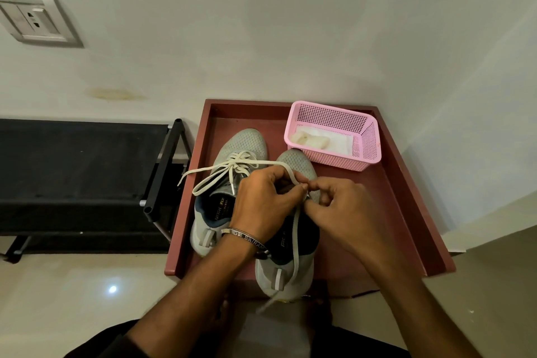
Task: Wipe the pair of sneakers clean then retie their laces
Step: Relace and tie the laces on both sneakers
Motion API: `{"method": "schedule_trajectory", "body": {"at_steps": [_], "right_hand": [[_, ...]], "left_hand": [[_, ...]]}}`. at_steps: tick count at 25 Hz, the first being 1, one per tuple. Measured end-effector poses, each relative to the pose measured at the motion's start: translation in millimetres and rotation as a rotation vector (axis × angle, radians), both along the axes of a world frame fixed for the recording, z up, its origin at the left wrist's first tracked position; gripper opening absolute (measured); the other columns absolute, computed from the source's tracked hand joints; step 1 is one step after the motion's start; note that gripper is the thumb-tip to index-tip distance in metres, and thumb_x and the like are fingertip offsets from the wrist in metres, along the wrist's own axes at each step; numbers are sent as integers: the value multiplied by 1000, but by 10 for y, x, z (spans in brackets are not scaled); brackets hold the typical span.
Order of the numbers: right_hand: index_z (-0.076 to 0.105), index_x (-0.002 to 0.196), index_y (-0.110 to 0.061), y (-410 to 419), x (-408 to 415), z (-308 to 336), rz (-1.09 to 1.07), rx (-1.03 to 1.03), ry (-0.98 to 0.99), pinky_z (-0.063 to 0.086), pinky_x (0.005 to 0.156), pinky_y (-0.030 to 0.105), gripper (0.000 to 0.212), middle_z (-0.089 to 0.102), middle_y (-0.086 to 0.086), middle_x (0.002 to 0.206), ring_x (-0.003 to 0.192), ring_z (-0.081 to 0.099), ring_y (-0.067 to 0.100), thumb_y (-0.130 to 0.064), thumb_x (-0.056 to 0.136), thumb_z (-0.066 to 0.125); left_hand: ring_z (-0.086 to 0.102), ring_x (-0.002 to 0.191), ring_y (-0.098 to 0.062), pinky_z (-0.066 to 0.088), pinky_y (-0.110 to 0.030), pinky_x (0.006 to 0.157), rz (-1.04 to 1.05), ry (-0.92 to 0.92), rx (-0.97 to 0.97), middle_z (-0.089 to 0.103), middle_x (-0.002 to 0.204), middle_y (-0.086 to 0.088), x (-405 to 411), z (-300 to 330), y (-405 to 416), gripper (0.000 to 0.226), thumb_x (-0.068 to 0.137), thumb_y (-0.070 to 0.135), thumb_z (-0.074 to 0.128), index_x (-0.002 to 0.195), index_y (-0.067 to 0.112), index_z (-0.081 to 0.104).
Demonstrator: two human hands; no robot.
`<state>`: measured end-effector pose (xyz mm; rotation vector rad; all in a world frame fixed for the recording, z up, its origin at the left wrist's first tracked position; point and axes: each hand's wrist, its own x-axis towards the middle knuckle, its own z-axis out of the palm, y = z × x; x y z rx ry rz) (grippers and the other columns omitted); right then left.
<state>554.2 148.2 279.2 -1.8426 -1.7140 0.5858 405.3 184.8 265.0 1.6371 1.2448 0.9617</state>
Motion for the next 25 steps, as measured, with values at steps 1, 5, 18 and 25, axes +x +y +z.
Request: {"method": "schedule_trajectory", "body": {"at_steps": [1,5,18,25], "right_hand": [[74,87,-32,13,3,-28,13,37,28,49,50,24,13,61,-10,61,57,58,5,-22,80,69],[75,87,-28,47,26,-93,12,-31,285,59,70,34,17,71,-8,82,77,68,8,-14,82,67],[67,121,-27,82,-57,-17,44,-205,767,52,82,16,34,73,-5,109,102,67,6,-9,99,48],[60,129,-17,135,-48,-9,-227,84,1089,52,82,17,40,67,-4,124,110,62,6,1,93,57]], "left_hand": [[70,77,-1,60,-33,76,-14,-4,-5,75,82,8,-8,7,-3,5,84,17,74,88,19,75],[68,68,-4,59,-33,68,-39,68,60,72,75,11,-32,12,-10,9,79,14,73,81,23,73],[57,66,-10,50,-33,57,146,338,417,63,77,9,25,-56,-65,12,86,24,68,84,21,56],[56,65,-6,49,-29,57,188,284,399,62,76,13,1,-35,-59,28,82,19,73,74,29,48]]}}
